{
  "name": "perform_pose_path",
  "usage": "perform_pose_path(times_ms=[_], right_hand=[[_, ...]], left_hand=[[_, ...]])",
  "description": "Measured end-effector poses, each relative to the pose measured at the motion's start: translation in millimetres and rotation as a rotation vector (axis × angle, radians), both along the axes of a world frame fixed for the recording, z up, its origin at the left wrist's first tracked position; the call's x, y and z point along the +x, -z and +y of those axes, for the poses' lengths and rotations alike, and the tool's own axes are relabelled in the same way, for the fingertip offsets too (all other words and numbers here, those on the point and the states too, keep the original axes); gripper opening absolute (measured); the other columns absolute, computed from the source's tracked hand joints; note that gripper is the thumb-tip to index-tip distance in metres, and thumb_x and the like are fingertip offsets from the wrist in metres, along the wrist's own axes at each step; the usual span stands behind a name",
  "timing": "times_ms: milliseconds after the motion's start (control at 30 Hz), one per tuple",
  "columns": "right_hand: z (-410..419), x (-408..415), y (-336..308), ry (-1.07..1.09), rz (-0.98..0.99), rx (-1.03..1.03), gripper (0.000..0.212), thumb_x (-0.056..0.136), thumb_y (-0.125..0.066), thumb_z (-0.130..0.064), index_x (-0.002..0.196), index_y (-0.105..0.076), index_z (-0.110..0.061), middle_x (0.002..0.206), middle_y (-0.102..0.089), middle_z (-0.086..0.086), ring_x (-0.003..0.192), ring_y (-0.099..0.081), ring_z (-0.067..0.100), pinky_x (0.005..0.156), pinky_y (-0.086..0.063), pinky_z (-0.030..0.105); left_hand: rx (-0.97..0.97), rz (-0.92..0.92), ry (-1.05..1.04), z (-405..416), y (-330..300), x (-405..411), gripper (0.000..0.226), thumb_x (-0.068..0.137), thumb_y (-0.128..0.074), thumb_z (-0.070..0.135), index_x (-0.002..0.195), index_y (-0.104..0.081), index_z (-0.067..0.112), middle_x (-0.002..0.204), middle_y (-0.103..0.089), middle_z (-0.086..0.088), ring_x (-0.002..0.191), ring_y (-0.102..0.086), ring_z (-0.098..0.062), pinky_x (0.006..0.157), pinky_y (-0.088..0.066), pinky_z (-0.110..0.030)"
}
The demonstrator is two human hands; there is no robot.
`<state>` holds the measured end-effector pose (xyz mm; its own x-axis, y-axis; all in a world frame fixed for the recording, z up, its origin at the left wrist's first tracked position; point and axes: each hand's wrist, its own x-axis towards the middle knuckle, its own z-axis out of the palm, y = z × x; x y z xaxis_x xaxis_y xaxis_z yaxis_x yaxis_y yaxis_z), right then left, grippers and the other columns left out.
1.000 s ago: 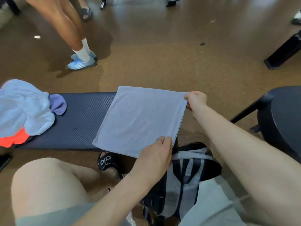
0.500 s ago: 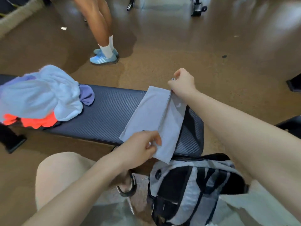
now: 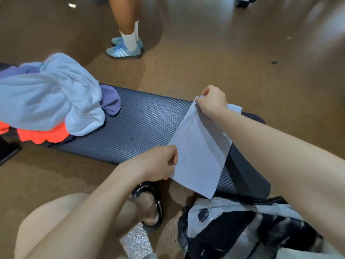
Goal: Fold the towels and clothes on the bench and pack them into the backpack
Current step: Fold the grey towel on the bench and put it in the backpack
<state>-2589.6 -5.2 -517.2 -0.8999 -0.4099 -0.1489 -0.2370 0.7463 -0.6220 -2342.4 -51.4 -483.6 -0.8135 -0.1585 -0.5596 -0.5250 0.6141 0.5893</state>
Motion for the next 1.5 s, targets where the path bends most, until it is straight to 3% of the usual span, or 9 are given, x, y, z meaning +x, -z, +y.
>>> perform_pose_path(times_ms=[167,300,433,567,800,1033,1167,1300,1500], right_hand=[[0,-1,-3,-0.008,-0.024,0.007,0.014,0.089,-0.060,-0.018,0.104,-0.061,-0.016,0.103,-0.065,0.002,0.098,-0.061,0.024,0.071,-0.043,0.030],[2,6,-14,0.084,0.041,-0.164,0.012,0.082,-0.056,-0.017,0.093,-0.052,-0.020,0.088,-0.061,0.000,0.081,-0.067,0.030,0.071,-0.056,0.041],[-6,15,-22,0.060,0.136,-0.161,0.017,0.083,-0.056,-0.013,0.099,-0.054,-0.014,0.092,-0.062,0.003,0.082,-0.060,0.026,0.069,-0.050,0.038],[-16,18,-13,0.050,0.122,-0.064,0.015,0.086,-0.056,-0.008,0.098,-0.051,-0.015,0.097,-0.060,0.005,0.088,-0.056,0.027,0.067,-0.042,0.034],[-18,18,3,0.080,0.124,0.006,0.013,0.091,-0.057,-0.013,0.103,-0.053,-0.014,0.098,-0.062,0.005,0.089,-0.055,0.027,0.068,-0.037,0.034],[-18,20,1,0.035,0.127,-0.003,0.024,0.098,-0.052,-0.032,0.110,-0.053,-0.012,0.098,-0.060,0.003,0.089,-0.055,0.025,0.071,-0.039,0.034],[-3,12,-7,-0.034,0.253,0.000,0.023,0.097,-0.041,-0.023,0.112,-0.055,-0.012,0.109,-0.059,0.007,0.096,-0.058,0.029,0.084,-0.050,0.043],[26,-7,-8,-0.199,0.309,0.213,0.041,0.096,-0.041,-0.020,0.133,-0.056,-0.013,0.117,-0.066,0.007,0.117,-0.050,0.032,0.099,-0.039,0.043],[41,-17,-4,-0.286,0.220,0.197,0.028,0.093,-0.050,-0.028,0.112,-0.069,-0.019,0.101,-0.068,0.002,0.110,-0.055,0.029,0.090,-0.043,0.042]], left_hand=[[-0.038,-0.034,0.033,-4,4,-3,0.013,0.088,-0.055,0.013,0.093,-0.051,0.025,0.079,-0.066,0.001,0.078,-0.069,-0.019,0.061,-0.047,-0.031],[0.006,0.013,0.048,-7,-4,1,0.011,0.090,-0.057,0.014,0.094,-0.052,0.023,0.077,-0.063,0.005,0.065,-0.065,-0.008,0.061,-0.047,-0.028],[0.040,0.025,-0.017,-17,-6,7,0.012,0.088,-0.059,0.014,0.093,-0.054,0.023,0.076,-0.067,0.003,0.064,-0.066,-0.009,0.070,-0.058,-0.040],[-0.048,0.050,-0.008,-18,1,11,0.008,0.095,-0.056,0.014,0.098,-0.054,0.021,0.079,-0.061,0.006,0.060,-0.057,-0.004,0.057,-0.041,-0.021],[-0.100,0.050,0.012,-18,4,9,0.008,0.096,-0.055,0.016,0.100,-0.050,0.020,0.084,-0.056,0.005,0.070,-0.054,-0.012,0.059,-0.039,-0.026],[-0.213,0.017,0.005,-15,5,5,0.021,0.096,-0.056,0.026,0.100,-0.038,0.017,0.088,-0.054,-0.002,0.072,-0.051,-0.016,0.057,-0.037,-0.033],[-0.293,0.042,-0.038,-11,3,2,0.018,0.103,-0.045,0.032,0.103,-0.042,0.014,0.089,-0.058,-0.004,0.074,-0.057,-0.021,0.059,-0.040,-0.036],[-0.486,0.073,-0.001,-8,2,0,0.020,0.104,-0.042,0.034,0.099,-0.046,0.016,0.085,-0.053,-0.001,0.074,-0.052,-0.023,0.059,-0.034,-0.035],[-0.523,0.231,-0.106,-10,1,-21,0.023,0.101,-0.047,0.037,0.100,-0.049,0.015,0.088,-0.059,-0.004,0.079,-0.058,-0.028,0.066,-0.050,-0.039]])
